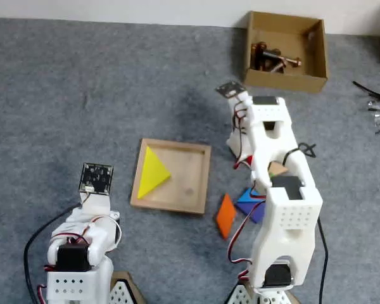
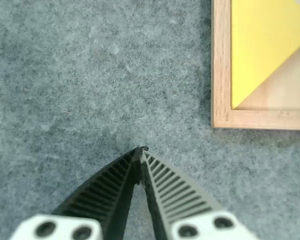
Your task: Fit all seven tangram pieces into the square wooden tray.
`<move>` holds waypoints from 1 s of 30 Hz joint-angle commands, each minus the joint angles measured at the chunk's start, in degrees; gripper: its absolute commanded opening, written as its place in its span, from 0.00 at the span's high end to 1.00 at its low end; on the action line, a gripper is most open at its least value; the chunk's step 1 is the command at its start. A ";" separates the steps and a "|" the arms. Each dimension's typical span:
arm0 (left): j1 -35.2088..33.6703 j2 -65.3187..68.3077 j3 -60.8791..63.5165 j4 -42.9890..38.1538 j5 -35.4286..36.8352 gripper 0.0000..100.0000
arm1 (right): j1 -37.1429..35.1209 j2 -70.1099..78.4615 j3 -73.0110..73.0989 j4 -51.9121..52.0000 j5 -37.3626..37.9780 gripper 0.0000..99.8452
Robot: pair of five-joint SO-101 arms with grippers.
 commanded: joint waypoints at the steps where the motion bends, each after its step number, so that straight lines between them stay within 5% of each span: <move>1: 0.66 -0.57 1.01 0.18 0.09 0.99 | -2.68 -0.31 -2.07 1.45 -1.67 0.70; 12: 0.66 -0.57 1.01 0.18 0.09 0.99 | -9.27 -0.75 -2.51 10.07 -13.45 0.70; 19: 0.66 -0.57 1.01 0.18 0.09 0.99 | -8.66 -0.75 -8.92 12.09 -13.54 0.69; 25: 0.66 -0.57 1.01 0.18 0.09 0.99 | -8.22 -0.75 -17.63 20.35 -3.87 0.69; 30: 0.66 -0.57 1.01 0.18 0.09 0.99 | -7.34 -0.66 -18.95 27.38 15.03 0.69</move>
